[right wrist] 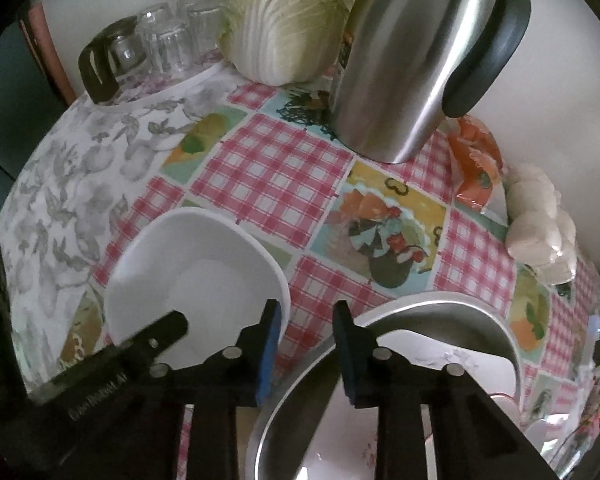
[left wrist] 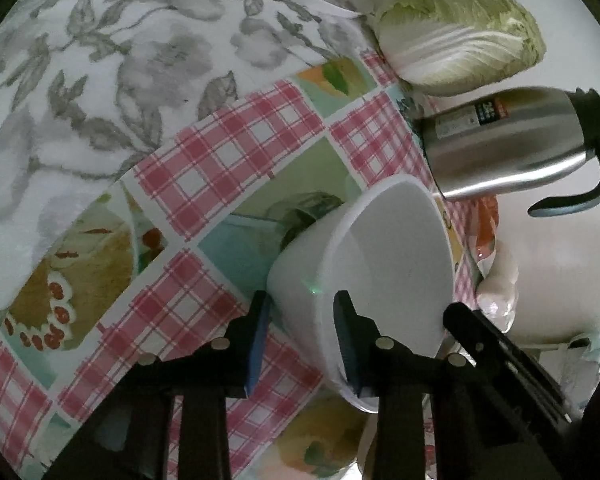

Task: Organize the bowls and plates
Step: 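Grasp the white square bowl rim with the left tool while the right tool grasps it, then lift the white square bowl with both tools and carry it over the pan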

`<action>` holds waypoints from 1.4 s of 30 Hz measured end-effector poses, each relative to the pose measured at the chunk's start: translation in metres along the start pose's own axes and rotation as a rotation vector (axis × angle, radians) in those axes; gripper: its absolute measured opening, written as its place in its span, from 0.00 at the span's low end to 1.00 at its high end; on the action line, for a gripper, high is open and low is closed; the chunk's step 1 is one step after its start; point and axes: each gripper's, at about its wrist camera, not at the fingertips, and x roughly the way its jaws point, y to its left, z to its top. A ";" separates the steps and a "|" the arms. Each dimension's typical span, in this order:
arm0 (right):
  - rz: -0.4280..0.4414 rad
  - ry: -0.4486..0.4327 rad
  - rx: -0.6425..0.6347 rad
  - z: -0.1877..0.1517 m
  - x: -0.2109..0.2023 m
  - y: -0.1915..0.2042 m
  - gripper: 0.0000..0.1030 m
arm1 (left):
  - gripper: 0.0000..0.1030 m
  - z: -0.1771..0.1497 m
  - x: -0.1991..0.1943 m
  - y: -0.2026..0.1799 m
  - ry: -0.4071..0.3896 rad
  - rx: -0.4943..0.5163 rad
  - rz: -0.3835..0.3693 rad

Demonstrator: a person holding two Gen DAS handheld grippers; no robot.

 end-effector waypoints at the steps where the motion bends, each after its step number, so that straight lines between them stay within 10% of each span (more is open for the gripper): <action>1: 0.000 0.002 0.000 0.001 0.001 0.001 0.26 | 0.33 0.000 0.001 -0.001 -0.001 0.004 0.003; 21: 0.076 0.031 0.048 -0.005 0.014 0.006 0.13 | 0.32 0.002 0.003 0.006 0.008 0.017 -0.016; 42: 0.138 -0.093 0.083 -0.028 -0.079 -0.024 0.13 | 0.32 -0.040 -0.082 -0.047 -0.140 0.177 -0.043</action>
